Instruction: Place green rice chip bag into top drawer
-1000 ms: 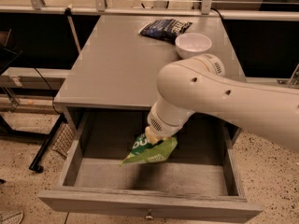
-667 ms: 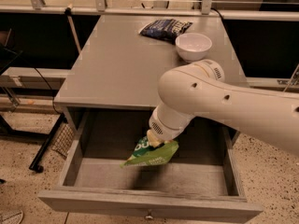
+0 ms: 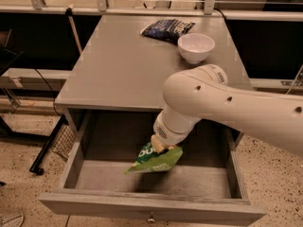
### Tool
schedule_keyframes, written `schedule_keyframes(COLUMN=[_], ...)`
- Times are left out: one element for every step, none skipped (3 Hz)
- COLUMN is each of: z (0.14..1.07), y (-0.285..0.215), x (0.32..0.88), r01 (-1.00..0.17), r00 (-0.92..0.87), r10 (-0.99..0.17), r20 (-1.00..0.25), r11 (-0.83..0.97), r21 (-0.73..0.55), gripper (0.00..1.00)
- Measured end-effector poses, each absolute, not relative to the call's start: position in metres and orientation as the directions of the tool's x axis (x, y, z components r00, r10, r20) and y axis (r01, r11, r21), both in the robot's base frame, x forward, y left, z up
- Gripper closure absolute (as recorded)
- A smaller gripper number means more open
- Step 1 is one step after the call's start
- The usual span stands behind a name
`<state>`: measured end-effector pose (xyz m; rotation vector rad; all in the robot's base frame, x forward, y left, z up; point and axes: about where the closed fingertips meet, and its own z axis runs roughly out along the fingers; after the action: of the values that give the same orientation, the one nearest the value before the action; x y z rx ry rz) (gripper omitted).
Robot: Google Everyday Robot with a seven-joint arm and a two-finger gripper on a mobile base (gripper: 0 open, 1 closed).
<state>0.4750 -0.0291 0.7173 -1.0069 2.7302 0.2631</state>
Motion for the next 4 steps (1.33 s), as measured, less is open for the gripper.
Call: schedule_keyframes(z=[0.7178,0.7185,0.7192,0.7198], y=[-0.0291,-0.0290,-0.0289,-0.0289], x=[0.4745,0.4739,0.4733,0.4728], r01=[-0.656,-0.657,-0.658,-0.659], r00=[-0.741,-0.740,-0.739,-0.738], r10=[-0.617,-0.618,-0.619,-0.620], r20=[-0.265,-0.266,-0.267,-0.267], r11=[0.749,0.749,0.748,0.748], r21=[0.090,0.088,0.087,0.085], gripper=[0.56,0.33,0.09,0.00])
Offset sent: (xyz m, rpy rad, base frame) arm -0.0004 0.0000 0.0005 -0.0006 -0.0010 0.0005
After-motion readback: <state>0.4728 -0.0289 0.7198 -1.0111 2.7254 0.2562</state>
